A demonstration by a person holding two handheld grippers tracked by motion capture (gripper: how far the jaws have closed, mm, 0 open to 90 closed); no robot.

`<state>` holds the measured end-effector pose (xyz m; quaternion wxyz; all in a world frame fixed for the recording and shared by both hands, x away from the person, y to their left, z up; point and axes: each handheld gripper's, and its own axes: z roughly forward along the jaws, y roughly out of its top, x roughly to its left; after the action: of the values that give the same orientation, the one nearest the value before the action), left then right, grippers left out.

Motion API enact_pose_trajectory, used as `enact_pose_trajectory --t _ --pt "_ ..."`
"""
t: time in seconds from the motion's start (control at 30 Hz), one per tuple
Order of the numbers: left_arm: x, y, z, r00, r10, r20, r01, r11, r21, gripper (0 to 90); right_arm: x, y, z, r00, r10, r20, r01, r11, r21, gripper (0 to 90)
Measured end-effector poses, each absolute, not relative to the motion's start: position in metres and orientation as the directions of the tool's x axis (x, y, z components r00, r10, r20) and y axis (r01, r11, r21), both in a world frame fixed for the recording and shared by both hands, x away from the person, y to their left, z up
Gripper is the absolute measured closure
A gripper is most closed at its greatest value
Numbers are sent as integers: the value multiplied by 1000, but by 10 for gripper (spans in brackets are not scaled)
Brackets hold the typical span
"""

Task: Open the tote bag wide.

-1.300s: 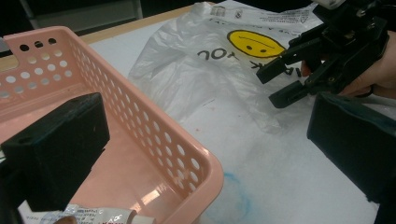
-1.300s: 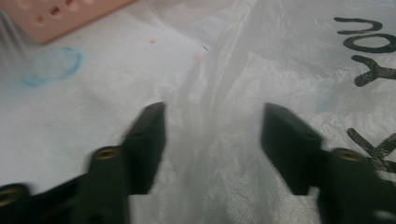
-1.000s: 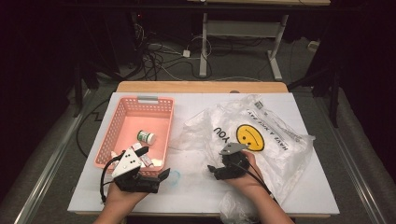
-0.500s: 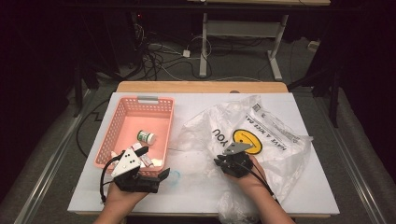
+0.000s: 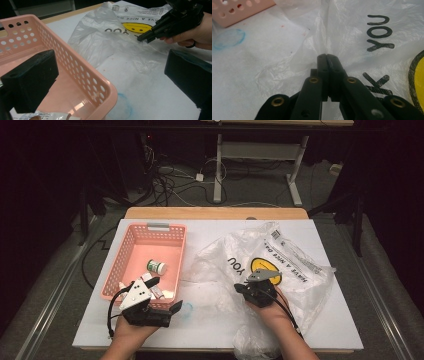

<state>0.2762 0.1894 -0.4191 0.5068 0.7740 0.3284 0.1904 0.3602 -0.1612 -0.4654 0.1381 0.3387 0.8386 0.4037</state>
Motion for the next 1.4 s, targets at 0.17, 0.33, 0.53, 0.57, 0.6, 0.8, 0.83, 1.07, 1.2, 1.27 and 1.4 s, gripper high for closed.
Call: enact_pose_trajectory --t 0.17,0.33,0.53,0.57,0.6,0.8,0.83,1.07,1.2,1.27,1.4 --pt "276 189 -419 714 699 -43 315 -266 911 0 360 -164 -464 -725 687 55 459 422 782 900" --pt "274 188 -417 719 694 -42 307 -263 915 0 359 -167 -460 -715 697 56 451 398 799 900" --pt "269 182 -415 733 679 -37 287 -259 922 21 356 -174 -450 -707 705 57 432 366 824 900" --pt "268 179 -414 745 666 -36 275 -258 926 50 355 -175 -448 -709 703 55 423 362 831 900" --pt "266 177 -414 754 656 -30 260 -257 931 147 354 -177 -444 -704 708 54 416 350 839 900" --pt "261 164 -415 793 609 -21 236 -275 932 190 352 -179 -438 -705 707 55 402 334 852 900" --pt "261 163 -415 793 608 -27 240 -272 932 190 351 -179 -435 -711 701 54 391 330 859 900" --pt "265 165 -419 794 604 -69 277 -258 925 189 348 -183 -424 -712 700 56 364 300 882 900" --pt "265 165 -420 793 606 -62 274 -264 925 186 346 -185 -418 -712 701 51 346 287 893 900" --pt "265 166 -420 791 609 -61 274 -264 925 177 344 -189 -410 -709 703 47 329 271 905 900" --pt "266 168 -420 784 618 -59 277 -262 925 167 343 -193 -403 -703 710 42 312 255 915 900"
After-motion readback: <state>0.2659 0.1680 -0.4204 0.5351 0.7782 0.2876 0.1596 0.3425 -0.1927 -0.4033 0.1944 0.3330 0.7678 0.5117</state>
